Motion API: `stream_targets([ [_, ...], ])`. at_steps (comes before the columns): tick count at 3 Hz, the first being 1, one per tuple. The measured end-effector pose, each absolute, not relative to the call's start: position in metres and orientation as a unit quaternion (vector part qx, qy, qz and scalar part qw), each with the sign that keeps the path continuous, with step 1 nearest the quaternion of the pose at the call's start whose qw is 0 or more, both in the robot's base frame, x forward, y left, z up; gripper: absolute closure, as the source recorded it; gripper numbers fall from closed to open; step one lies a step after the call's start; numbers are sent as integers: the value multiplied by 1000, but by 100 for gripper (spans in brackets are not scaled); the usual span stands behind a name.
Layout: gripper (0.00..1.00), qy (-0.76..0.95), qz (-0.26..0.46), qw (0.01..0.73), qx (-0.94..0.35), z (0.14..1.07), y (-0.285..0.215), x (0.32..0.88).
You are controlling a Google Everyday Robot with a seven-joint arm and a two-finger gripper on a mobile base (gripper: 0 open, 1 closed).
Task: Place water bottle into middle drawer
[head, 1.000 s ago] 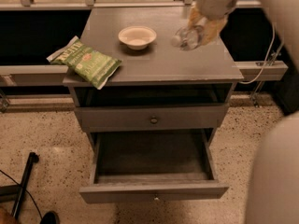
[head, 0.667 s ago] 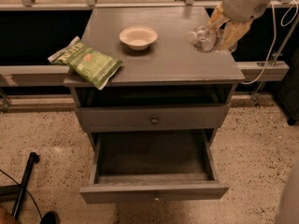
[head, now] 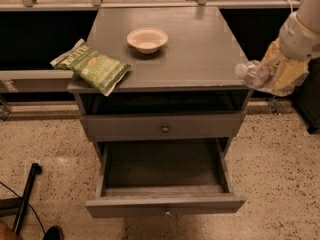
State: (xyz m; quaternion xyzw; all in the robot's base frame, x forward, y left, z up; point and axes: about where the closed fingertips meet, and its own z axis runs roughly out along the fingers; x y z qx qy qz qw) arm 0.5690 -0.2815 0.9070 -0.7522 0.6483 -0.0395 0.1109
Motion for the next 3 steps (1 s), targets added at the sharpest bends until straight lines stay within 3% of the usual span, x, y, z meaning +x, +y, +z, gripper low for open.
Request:
stream_targets([
  [2,100,649,-29,119,-751,895,-279,575],
  [3,100,628,49,151,-762,884,-253,558],
])
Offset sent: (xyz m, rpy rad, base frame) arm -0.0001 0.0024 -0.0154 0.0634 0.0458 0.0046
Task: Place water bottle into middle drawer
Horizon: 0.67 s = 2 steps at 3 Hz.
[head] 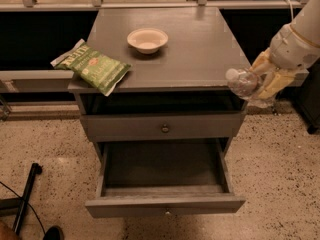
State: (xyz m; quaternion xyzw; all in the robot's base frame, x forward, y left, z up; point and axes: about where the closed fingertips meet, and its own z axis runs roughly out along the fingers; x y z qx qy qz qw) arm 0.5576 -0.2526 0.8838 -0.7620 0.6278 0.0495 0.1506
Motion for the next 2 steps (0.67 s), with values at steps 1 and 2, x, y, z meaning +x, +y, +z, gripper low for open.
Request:
stream_targets([
  [1,100,613,162,205,-745,875,-201,532],
  [2,100,614,282,245,-696,863,-159,502],
])
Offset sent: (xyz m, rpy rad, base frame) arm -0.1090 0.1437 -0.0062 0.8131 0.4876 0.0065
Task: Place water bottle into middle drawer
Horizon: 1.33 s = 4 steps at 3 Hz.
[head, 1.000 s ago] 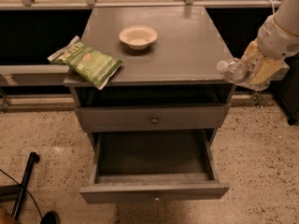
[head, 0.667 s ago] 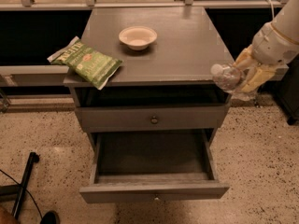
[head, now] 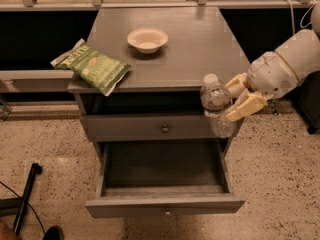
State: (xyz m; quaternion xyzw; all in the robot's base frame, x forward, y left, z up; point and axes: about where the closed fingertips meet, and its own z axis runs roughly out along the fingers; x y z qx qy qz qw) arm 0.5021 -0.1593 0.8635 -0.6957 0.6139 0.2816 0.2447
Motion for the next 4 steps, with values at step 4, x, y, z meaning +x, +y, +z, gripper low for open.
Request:
stream_targets([
  [4,100,576,370,431,-588,772,-149,514],
])
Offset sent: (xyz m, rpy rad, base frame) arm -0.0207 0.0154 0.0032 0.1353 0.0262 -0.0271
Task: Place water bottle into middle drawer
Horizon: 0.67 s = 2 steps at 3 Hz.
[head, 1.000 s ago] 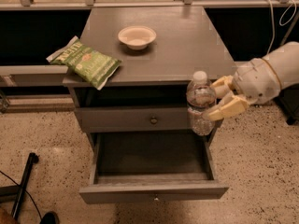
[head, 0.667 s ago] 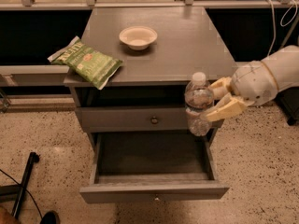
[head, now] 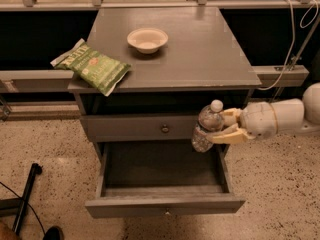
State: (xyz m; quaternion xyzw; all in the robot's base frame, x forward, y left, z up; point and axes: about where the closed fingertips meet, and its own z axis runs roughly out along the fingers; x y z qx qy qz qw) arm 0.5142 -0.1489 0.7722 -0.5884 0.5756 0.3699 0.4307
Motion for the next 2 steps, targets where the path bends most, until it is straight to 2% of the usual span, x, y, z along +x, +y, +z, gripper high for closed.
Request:
stream_targets([
  [1,100,571,328,497,-566,732,-152,550],
  [2,100,583,292,513,-559,702,-150,578],
])
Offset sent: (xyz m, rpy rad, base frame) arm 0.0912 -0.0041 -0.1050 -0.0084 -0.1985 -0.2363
